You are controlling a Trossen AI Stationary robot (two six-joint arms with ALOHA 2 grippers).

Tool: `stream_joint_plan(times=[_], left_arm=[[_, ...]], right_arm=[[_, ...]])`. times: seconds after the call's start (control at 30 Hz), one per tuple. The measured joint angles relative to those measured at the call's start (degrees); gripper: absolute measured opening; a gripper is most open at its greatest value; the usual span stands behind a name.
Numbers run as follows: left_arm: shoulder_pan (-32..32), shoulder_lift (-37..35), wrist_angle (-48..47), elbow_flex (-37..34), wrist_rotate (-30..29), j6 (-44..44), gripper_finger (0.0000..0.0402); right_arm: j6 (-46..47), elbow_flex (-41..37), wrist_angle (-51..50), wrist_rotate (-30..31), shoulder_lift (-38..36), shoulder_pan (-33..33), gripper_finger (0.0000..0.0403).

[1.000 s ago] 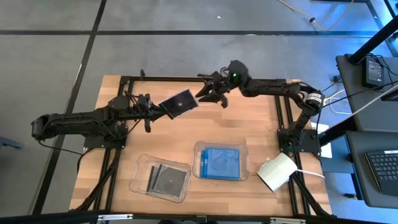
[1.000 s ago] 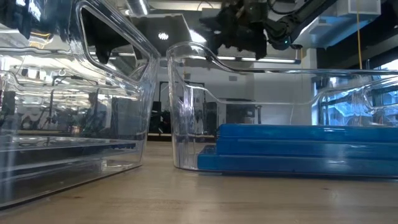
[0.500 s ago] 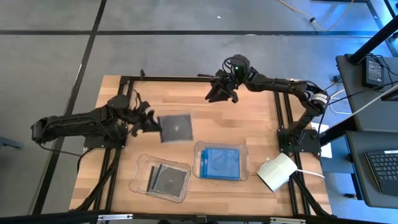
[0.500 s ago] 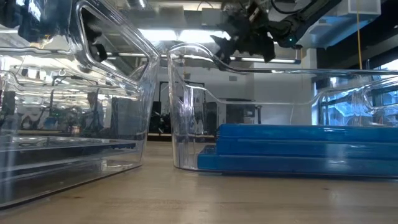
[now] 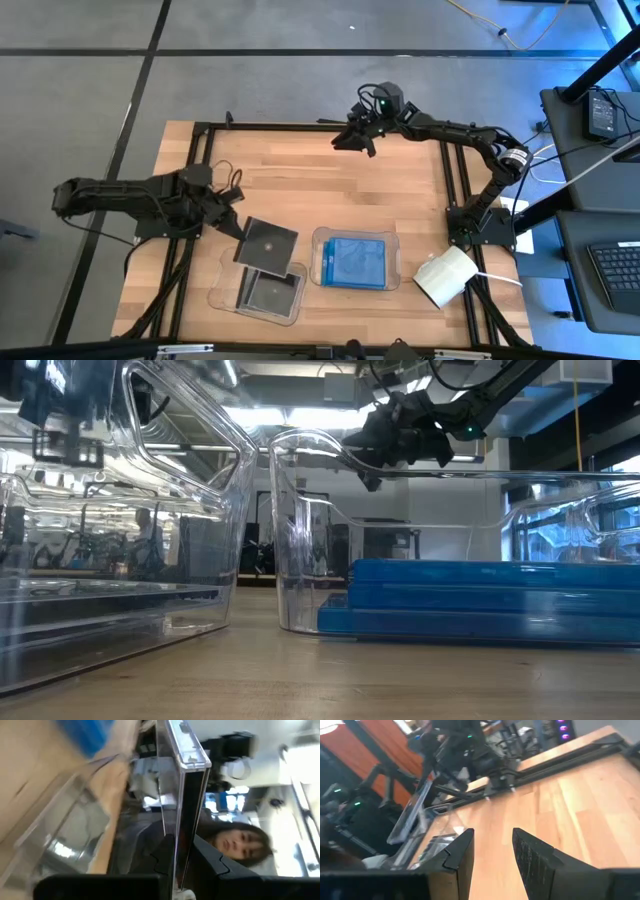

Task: Pick & place jewel cases by type
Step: Put the black CD case into the left transparent bin

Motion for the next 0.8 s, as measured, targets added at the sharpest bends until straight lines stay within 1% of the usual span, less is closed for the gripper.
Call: stream_joint_plan(times=[0.1, 0.23, 0.5, 0.6, 0.7, 0.73, 0.8], left_arm=[[-4.01, 0.03, -3.65, 0.0, -4.29, -1.27, 0.0034], [-9.9, 0.01, -3.5, 0.24, -10.6, -5.23, 0.0034], [-24.69, 0.61, -9.73, 0.98, -24.34, -14.57, 0.0034], [-29.53, 1.28, -9.63, 0.98, -28.49, -15.88, 0.0034], [-32.93, 2.34, -9.54, 1.01, -32.74, -17.99, 0.0034], [-33.94, 3.07, -9.83, 1.01, -33.8, -18.95, 0.0034], [-35.77, 4.83, -10.29, 1.02, -34.01, -20.64, 0.0034]], right_arm=[[-0.17, 0.0, -0.24, 2.31, 0.0, 0.04, 0.0139], [0.3, 0.0, -0.21, 2.57, 0.0, 0.02, 0.0139], [-0.07, 0.0, -0.21, 2.64, 0.0, 0.07, 0.0139], [-0.24, 0.0, -0.2, 2.64, 0.0, 0.09, 0.0139], [-1.11, 0.0, -0.2, 2.64, 0.0, 0.09, 0.0139], [-1.13, 0.0, -0.2, 2.64, 0.0, 0.09, 0.0139], [-1.14, 0.0, -0.2, 2.64, 0.0, 0.09, 0.0139]])
